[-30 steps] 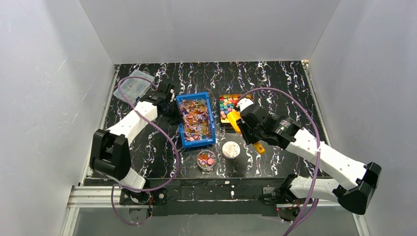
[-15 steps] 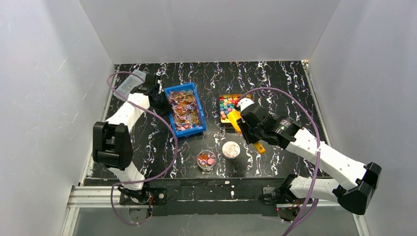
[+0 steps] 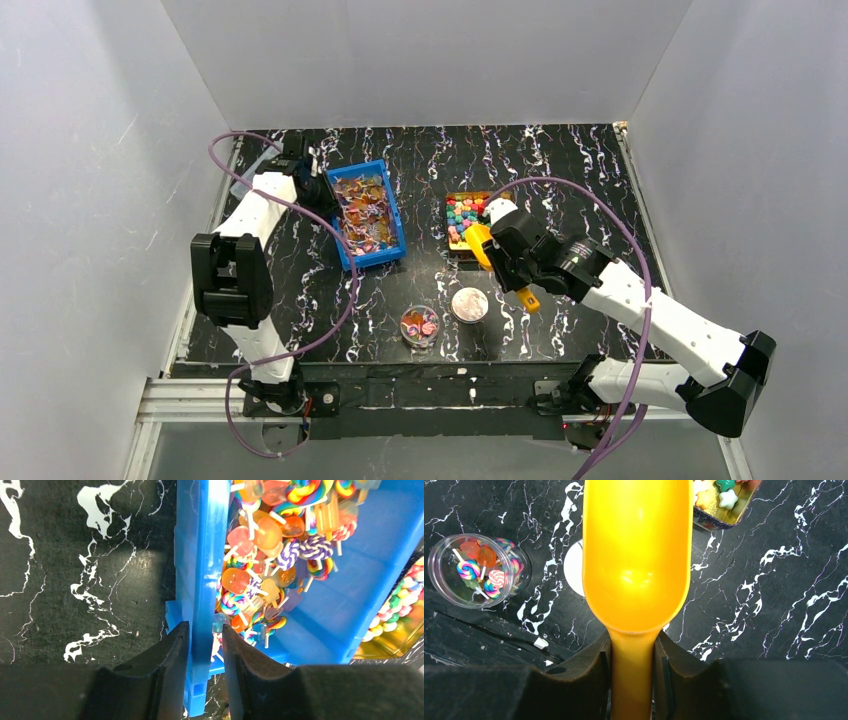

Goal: Pack the candies
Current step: Move the storage box to the center of the board.

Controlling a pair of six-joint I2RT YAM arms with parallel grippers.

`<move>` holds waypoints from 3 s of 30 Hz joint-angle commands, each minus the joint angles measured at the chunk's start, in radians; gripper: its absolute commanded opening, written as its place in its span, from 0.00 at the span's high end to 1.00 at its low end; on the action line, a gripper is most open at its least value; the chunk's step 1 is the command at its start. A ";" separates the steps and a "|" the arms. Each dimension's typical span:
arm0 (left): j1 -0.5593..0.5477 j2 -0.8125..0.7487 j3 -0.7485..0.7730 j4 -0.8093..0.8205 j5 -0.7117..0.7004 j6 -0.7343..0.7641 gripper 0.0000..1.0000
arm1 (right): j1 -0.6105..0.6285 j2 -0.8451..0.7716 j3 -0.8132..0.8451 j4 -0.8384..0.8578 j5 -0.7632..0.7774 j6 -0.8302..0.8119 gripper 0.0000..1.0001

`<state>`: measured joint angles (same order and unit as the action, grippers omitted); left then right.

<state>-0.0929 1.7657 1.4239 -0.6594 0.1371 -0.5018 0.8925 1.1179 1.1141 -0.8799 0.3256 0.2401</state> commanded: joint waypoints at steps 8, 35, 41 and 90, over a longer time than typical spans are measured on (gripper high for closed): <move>0.010 -0.067 0.061 -0.116 -0.038 0.012 0.43 | -0.008 -0.036 0.000 0.003 0.009 0.004 0.99; -0.377 -0.369 -0.061 -0.119 -0.053 -0.122 0.33 | -0.032 -0.017 0.021 -0.016 0.064 -0.020 0.99; -0.471 -0.280 -0.012 -0.087 -0.057 -0.169 0.33 | -0.053 -0.016 0.030 -0.018 0.074 -0.023 0.99; -0.608 0.462 0.536 -0.163 -0.286 -0.171 0.98 | -0.112 -0.091 -0.009 -0.013 -0.014 0.016 0.99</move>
<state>-0.7025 2.2684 1.9793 -0.7670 -0.0982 -0.7017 0.7853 1.0206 1.0824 -0.8982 0.3225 0.2626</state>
